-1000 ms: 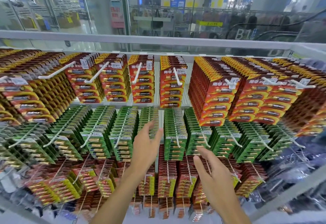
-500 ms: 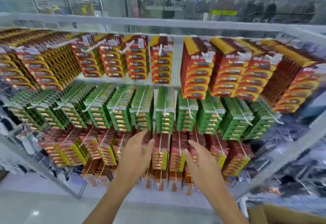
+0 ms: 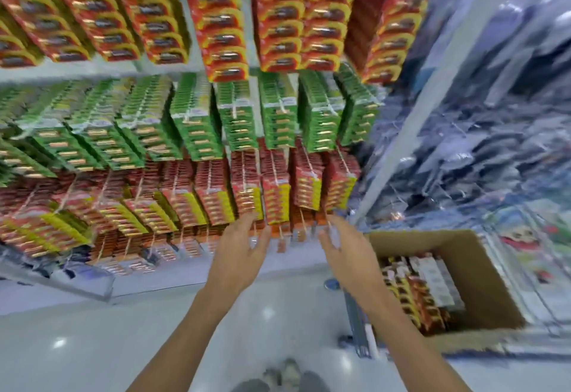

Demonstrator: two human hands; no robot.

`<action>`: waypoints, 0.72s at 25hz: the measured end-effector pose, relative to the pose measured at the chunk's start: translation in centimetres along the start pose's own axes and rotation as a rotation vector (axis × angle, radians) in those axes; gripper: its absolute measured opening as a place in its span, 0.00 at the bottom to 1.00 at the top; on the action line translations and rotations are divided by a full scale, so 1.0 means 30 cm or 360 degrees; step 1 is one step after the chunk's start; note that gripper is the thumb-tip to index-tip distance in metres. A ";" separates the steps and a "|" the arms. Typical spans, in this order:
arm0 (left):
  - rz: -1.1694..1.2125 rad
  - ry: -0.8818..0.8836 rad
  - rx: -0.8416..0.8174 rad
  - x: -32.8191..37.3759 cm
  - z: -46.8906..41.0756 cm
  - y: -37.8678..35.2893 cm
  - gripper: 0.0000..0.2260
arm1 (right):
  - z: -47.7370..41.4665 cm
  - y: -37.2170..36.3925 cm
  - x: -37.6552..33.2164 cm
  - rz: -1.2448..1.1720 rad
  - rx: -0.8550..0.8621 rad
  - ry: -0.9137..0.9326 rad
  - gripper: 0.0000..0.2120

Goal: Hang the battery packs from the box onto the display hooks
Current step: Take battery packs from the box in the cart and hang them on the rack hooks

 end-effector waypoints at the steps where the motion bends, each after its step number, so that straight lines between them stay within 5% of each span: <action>1: 0.0027 -0.0032 -0.0053 0.016 -0.001 -0.045 0.21 | 0.010 0.013 0.051 -0.0026 0.0018 -0.0059 0.15; 3: 0.0063 -0.0083 -0.0168 0.056 0.003 -0.134 0.20 | 0.047 0.034 0.153 -0.0020 0.0059 -0.0147 0.11; 11: 0.0120 -0.0269 -0.0566 0.261 0.051 -0.487 0.23 | 0.145 0.132 0.532 0.0022 0.0164 -0.0589 0.23; 18: 0.0085 -0.0215 -0.0773 0.435 0.084 -0.847 0.22 | 0.049 0.202 0.908 0.0011 0.0090 -0.0741 0.23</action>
Point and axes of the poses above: each hand's wrist, its own z-axis away from the middle knuckle, its own y-axis out of the back of the hand, x = y × z, the point moved 6 cm from there along -z, towards the middle knuckle, and after that the axes turned 10 degrees about -y, right-handed, at the moved point
